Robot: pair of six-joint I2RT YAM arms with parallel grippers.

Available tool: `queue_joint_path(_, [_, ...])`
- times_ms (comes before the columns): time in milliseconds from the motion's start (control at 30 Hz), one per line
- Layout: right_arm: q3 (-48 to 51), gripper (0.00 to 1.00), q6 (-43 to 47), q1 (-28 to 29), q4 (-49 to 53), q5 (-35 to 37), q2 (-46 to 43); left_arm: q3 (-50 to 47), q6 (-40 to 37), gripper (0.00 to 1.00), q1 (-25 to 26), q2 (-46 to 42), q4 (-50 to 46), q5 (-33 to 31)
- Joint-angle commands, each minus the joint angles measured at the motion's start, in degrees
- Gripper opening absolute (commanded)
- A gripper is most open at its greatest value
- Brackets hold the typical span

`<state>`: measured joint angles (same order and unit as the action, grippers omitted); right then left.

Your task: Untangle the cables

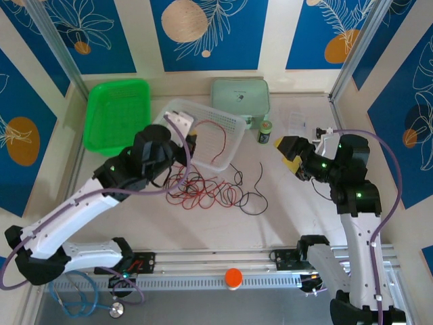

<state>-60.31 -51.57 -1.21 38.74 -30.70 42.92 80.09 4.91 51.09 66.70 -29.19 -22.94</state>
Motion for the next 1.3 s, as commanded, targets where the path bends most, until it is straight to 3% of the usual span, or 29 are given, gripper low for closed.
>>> queue_joint_path(0, [1.9,0.94,2.7,-0.1,2.4,-3.4,-1.5,9.3,2.1,0.00,-2.2,4.1,-13.6,-12.5])
queue_joint_path(133, [3.0,0.94,4.2,-0.1,2.5,-4.8,-2.3,16.7,5.4,0.00,-10.7,8.8,-18.0,-13.6])
queue_joint_path(300, [3.2,0.93,6.4,0.0,3.9,-6.2,-2.4,21.5,8.5,0.00,-22.8,14.6,-18.6,-7.0])
queue_joint_path(500, [5.2,0.92,6.4,0.1,3.7,-7.9,-2.9,22.5,10.3,0.00,-34.5,20.4,-12.1,-0.3])
queue_joint_path(733, [11.0,0.91,1.8,2.5,-0.5,-8.2,-5.2,23.6,12.6,0.00,-46.8,29.6,-6.8,-0.3])
queue_joint_path(933, [13.3,0.90,1.6,4.9,1.3,-5.6,-6.8,23.4,14.4,0.00,-53.3,39.8,-2.2,1.5])
queue_joint_path(1267, [15.3,0.90,0.4,6.5,1.8,-2.3,-7.2,18.6,15.8,0.00,-54.1,50.0,4.2,7.0])
